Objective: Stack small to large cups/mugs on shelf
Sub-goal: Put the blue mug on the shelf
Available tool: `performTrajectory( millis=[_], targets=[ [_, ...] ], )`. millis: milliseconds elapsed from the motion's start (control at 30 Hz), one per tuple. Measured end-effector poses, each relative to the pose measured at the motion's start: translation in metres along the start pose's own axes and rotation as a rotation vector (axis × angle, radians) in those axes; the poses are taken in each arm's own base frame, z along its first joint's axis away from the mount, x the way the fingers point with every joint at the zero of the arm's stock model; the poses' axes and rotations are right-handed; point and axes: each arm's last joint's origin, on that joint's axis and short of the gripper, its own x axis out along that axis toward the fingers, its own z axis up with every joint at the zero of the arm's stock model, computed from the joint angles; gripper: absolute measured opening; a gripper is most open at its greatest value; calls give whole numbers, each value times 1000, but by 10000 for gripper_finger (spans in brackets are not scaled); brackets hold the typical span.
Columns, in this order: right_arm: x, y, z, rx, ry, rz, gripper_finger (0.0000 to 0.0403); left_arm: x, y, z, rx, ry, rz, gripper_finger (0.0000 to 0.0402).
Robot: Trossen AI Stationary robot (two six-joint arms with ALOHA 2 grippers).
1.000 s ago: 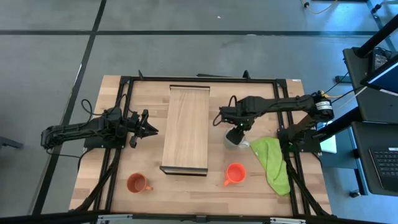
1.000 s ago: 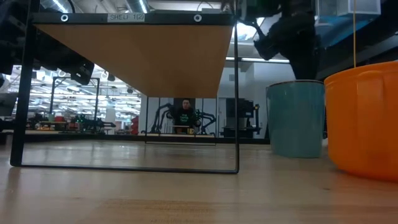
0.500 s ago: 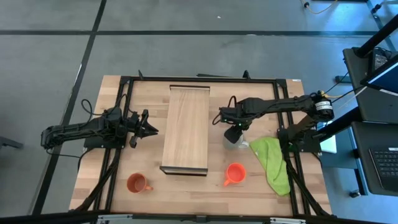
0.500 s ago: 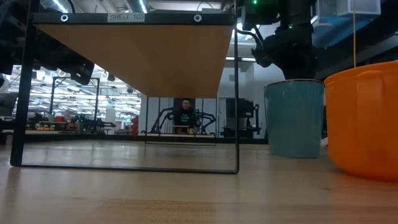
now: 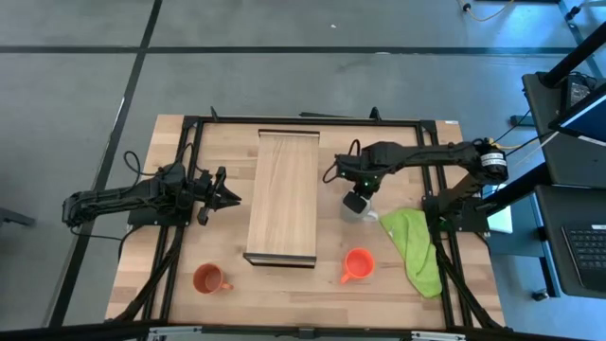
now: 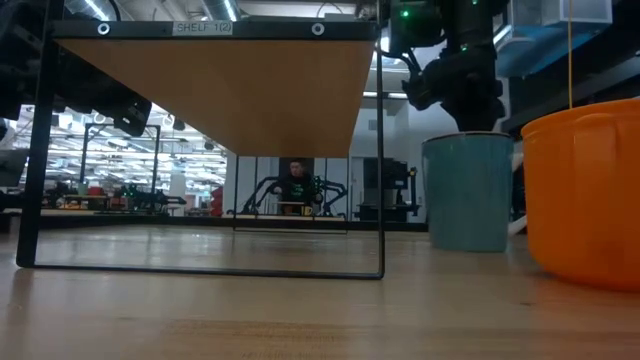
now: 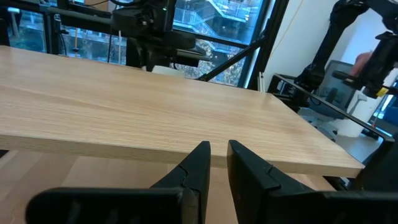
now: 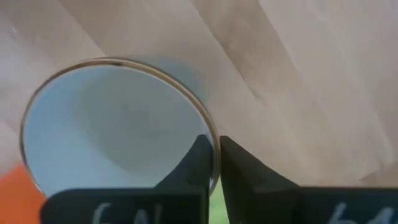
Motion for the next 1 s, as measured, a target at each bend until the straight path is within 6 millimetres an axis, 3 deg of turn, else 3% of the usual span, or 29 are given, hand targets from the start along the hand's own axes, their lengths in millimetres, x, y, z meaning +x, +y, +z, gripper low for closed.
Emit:
performTrajectory(
  millis=[167,433,733,867,1000],
  targets=[
    [0,-6,3,-85,-9,-23,46,0,0,0,0,0,0,50],
    [0,-12,7,-109,-6,11,20,0,0,0,0,0,0,50],
    [1,-12,11,-108,-38,14,152,0,0,0,0,0,0,50],
    [0,-12,13,-110,-59,18,167,0,0,0,0,0,0,50],
    [1,-11,14,-120,-72,23,154,0,0,0,0,0,0,50]
  ],
)
